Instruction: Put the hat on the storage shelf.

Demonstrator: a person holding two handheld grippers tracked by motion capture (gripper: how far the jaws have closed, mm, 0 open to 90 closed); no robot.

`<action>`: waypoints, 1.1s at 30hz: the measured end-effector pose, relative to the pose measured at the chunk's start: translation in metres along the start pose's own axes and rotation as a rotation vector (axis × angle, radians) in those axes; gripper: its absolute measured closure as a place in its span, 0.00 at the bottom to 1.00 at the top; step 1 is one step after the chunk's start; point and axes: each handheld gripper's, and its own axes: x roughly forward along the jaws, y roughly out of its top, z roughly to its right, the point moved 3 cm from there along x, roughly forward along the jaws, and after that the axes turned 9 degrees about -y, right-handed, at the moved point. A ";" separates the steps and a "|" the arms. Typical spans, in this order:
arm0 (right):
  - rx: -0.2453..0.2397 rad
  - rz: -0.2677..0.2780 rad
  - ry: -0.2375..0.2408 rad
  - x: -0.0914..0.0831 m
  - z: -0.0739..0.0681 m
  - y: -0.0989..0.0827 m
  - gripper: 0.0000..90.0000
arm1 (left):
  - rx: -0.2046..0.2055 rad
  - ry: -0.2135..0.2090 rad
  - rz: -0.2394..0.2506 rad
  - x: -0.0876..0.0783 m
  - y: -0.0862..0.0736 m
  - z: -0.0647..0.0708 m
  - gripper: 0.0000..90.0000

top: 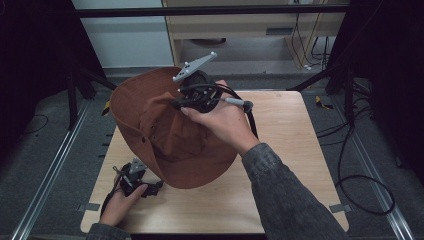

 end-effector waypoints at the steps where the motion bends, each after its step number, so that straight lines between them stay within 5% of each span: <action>1: -0.001 -0.003 0.001 0.002 0.000 -0.001 0.99 | 0.000 0.000 0.000 0.000 0.000 0.000 0.00; 33: 0.032 -0.077 -0.001 0.021 0.013 -0.012 0.99 | 0.003 -0.005 -0.001 0.000 0.000 0.000 0.00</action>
